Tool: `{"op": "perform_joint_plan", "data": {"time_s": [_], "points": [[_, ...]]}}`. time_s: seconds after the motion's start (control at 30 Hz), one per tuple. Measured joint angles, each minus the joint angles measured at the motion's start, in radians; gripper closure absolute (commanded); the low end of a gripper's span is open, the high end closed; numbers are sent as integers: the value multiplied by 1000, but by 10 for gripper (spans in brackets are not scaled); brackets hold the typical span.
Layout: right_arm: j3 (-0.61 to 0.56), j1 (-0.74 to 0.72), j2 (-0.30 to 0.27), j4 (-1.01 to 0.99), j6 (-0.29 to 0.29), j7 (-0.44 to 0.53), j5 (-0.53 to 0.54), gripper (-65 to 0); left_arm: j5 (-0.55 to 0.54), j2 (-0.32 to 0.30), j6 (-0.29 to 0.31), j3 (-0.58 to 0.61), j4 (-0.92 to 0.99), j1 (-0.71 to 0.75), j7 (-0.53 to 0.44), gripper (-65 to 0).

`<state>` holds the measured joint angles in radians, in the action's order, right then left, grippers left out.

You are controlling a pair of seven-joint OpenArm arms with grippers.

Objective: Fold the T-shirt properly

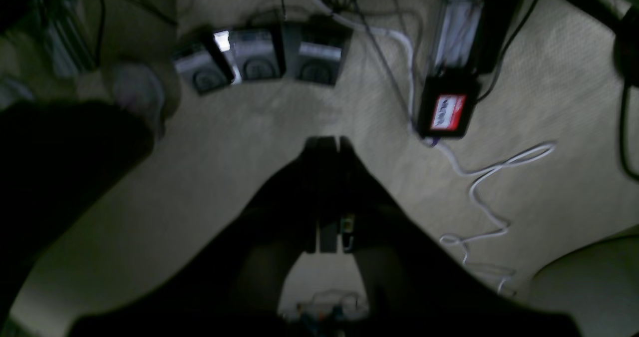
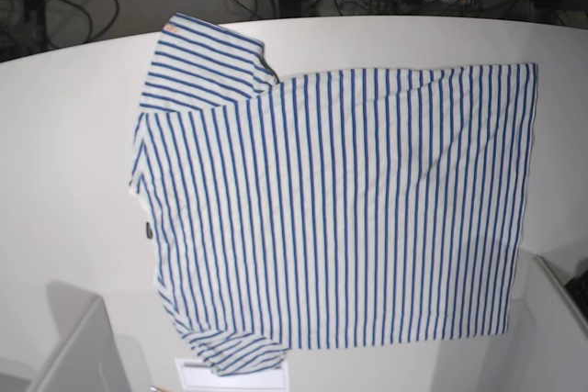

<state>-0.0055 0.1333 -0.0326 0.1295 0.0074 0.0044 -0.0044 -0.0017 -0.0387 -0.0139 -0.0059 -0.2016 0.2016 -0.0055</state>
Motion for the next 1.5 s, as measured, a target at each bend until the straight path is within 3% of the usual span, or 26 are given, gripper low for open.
{"op": "perform_joint_plan", "data": {"time_s": [0.2,0.37,0.57,0.73,0.9,1.07,1.2,1.4,1.5], "points": [[0,144,0,228,0,-3,-2,0,-4,5,10,0,-103,84,-1,0],[4,263,-5,384,0,-7,1,0,-4,-2,6,0,-343,252,-2,0],[12,406,-36,558,-11,-16,3,0,-4,-47,10,0,-554,389,-1,0],[100,538,-31,766,-1,-19,4,0,-5,-80,4,-2,-766,533,5,0],[152,657,-35,1041,-10,-179,3,0,-6,-81,13,-76,-1066,691,18,0],[192,754,-29,1335,-2,-272,4,0,-7,-96,3,-198,-1339,836,23,0],[257,809,19,1559,-6,-359,6,0,-6,-80,11,-255,-1562,943,19,0],[296,759,24,1817,-5,-465,6,0,3,-65,13,-298,-1732,972,26,0],[300,705,61,1887,-4,-476,5,0,0,-64,10,-303,-1785,971,17,0]]}}
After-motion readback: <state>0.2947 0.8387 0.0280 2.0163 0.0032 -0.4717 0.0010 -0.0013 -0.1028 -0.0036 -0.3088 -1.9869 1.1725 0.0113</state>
